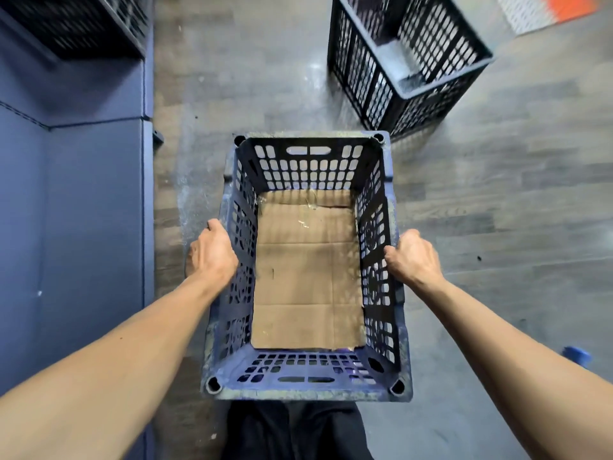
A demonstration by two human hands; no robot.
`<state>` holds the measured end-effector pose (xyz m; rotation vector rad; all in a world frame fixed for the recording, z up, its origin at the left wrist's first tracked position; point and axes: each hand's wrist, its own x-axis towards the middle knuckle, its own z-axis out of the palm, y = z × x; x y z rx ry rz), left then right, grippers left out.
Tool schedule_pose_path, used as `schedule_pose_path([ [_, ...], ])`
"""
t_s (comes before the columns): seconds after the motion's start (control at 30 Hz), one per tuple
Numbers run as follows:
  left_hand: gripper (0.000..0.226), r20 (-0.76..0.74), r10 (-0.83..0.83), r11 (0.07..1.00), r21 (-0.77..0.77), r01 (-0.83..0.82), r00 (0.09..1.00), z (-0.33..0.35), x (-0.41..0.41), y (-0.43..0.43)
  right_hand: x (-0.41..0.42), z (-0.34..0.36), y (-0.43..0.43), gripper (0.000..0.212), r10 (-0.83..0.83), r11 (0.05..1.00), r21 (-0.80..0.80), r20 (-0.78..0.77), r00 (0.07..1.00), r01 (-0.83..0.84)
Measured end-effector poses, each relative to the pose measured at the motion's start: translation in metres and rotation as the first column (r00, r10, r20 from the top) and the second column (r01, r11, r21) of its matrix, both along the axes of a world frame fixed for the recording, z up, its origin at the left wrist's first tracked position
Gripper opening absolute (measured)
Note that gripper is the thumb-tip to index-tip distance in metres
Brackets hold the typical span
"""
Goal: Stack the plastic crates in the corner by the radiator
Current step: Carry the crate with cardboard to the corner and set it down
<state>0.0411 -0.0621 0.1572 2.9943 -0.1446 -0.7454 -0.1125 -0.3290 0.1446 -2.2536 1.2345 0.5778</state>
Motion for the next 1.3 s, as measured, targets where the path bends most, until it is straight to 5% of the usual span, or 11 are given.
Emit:
schedule_pose_path([
  [0.47,0.009,0.196,0.108,0.993,-0.058,-0.099,0.975,0.242,-0.016,-0.018,-0.004,0.230,-0.038,0.031,0.095,0.994,-0.079,0.192,0.977,-0.082],
  [0.63,0.026,0.246,0.101,0.994,-0.062,-0.089,0.964,0.292,-0.002,-0.004,0.006,0.282,-0.033,0.033,0.154,0.986,-0.101,0.247,0.957,-0.133],
  [1.17,0.012,0.257,0.142,0.972,-0.220,-0.086,0.956,0.358,0.118,0.045,0.110,0.374,0.013,0.021,0.150,0.980,-0.178,0.329,0.932,-0.094],
  [1.3,0.024,0.276,0.129,0.966,-0.254,-0.057,0.952,0.366,0.156,0.054,0.139,0.387,0.019,0.021,0.123,0.982,-0.175,0.350,0.929,-0.064],
])
